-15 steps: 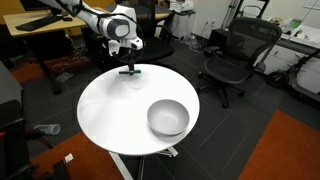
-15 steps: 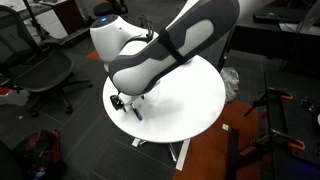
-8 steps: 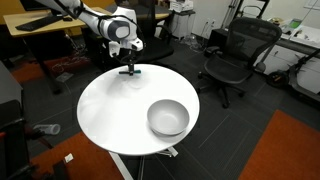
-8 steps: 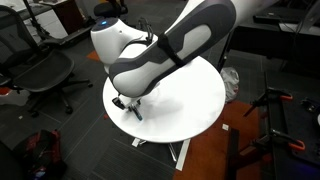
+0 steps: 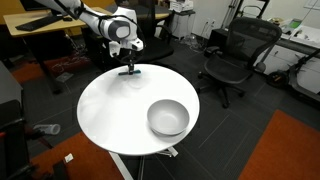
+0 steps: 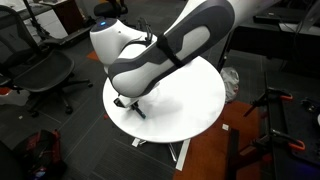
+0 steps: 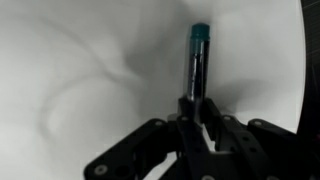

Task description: Pick up the marker and put it in the bowl

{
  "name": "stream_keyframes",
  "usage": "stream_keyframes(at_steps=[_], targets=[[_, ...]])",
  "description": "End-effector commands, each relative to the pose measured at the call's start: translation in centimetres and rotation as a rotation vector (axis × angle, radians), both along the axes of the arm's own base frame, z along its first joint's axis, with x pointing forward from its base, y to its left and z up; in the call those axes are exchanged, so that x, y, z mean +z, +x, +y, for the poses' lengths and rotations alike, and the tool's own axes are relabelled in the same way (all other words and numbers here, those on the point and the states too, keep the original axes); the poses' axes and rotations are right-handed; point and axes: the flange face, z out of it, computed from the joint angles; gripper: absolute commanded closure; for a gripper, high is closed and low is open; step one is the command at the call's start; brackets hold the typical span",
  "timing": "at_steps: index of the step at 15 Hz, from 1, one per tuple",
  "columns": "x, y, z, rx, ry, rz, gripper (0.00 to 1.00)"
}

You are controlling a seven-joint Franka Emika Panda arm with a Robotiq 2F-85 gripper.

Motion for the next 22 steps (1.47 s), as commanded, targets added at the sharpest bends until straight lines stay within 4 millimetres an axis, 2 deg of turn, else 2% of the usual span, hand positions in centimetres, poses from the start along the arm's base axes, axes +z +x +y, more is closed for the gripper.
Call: stream_keyframes(at_steps=[1, 4, 6, 9, 13, 16, 22], targets=[[2.9, -0.2, -1.2, 0.029, -0.024, 0.020, 0.95], [6.5, -0.6, -3.4, 0.047, -0.040, -0.013, 0.95], [9.5, -1.1, -5.7, 0.049, -0.064, -0.046, 0.95], [13.9, -2.3, -10.1, 0.015, -0.103, -0.070, 0.95], [17.8, -4.4, -16.0, -0.044, -0.150, -0.078, 0.95], [18.7, -5.8, -20.2, -0.110, -0.169, -0.074, 0.95], [17.1, -8.0, -27.2, -0.204, -0.168, -0.043, 0.95]])
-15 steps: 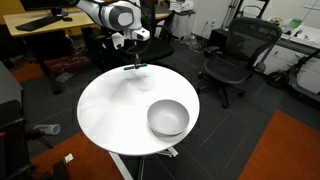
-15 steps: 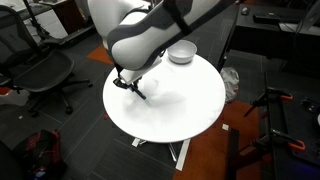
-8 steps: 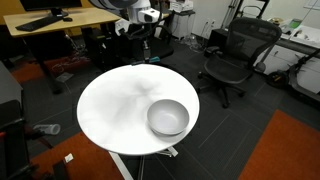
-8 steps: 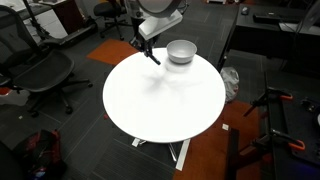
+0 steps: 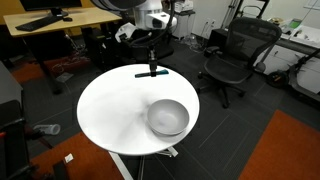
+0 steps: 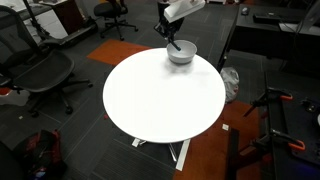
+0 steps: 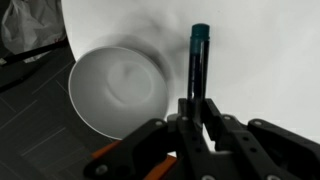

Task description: Pick up the marker and put it in the bowl

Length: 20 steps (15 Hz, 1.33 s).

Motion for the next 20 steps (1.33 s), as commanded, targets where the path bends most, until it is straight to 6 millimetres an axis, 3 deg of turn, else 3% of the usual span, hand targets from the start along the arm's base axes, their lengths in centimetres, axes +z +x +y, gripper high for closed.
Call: stream_keyframes(at_steps=[1, 7, 14, 15, 17, 20], targets=[[-0.3, -1.7, -3.1, -0.022, 0.001, -0.002, 0.95], [-1.2, -2.3, -7.8, -0.068, -0.020, -0.038, 0.95], [-3.1, -1.4, -10.1, -0.082, -0.018, -0.032, 0.95], [-3.3, -1.3, -10.3, -0.086, -0.018, -0.029, 0.56], [-3.5, -1.1, -10.5, -0.090, -0.020, -0.029, 0.50], [-3.5, -0.6, -10.7, -0.092, -0.024, -0.035, 0.27]])
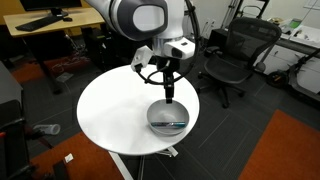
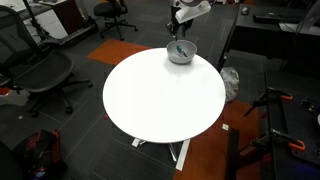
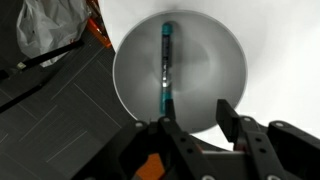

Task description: Pick up the marker and put it in the bowl

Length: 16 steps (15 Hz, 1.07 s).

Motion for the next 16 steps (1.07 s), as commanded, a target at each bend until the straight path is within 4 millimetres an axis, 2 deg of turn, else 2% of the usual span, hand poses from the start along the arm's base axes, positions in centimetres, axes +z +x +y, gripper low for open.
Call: stream_keyframes(at_steps=[1, 3, 4, 16], targets=[[0.46, 0.94, -0.49, 0.009, 0.001, -0.020, 0.20], [0.55, 1.15, -0.47, 0.009, -0.001, -0.024, 0.05], [0.59, 1.23, -0.46, 0.009, -0.002, -0.026, 0.01], [0.00, 1.03, -0.19, -0.003, 0.000, -0.014, 0.00]])
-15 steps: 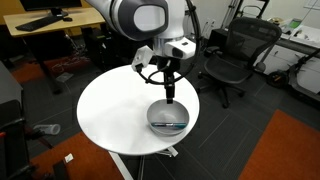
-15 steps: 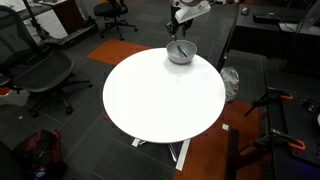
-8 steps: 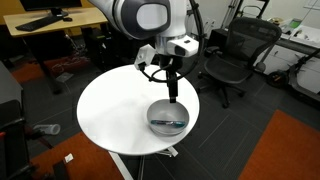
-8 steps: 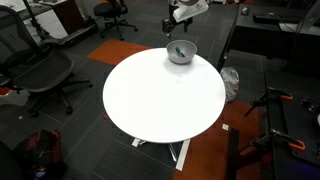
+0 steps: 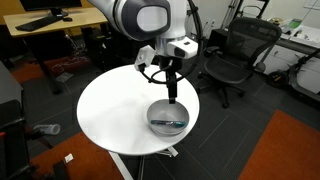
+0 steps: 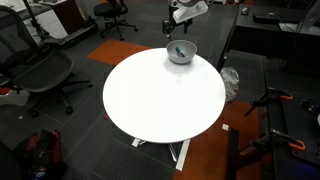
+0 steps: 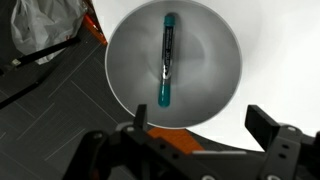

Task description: Pick up the marker and put it in the bowl

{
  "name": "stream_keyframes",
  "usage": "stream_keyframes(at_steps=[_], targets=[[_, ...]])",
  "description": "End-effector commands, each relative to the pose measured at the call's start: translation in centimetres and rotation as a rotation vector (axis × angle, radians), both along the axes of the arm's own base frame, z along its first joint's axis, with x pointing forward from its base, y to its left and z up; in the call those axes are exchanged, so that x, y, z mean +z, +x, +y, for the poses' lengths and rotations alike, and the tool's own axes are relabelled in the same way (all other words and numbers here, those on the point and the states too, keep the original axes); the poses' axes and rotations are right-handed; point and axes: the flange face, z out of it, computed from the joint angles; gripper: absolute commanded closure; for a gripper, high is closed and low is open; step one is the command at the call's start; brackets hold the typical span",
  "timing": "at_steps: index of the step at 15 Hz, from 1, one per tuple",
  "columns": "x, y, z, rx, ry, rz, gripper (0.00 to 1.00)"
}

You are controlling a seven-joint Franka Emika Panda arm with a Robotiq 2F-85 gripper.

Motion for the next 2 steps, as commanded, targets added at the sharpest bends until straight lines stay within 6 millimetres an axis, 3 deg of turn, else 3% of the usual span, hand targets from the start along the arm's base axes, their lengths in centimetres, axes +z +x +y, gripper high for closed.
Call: stream_keyframes(at_steps=[1, 2], targets=[[0.01, 0.04, -0.08, 0.000, 0.000, 0.001, 0.00], [0.00, 0.04, -0.08, 0.000, 0.000, 0.001, 0.00]])
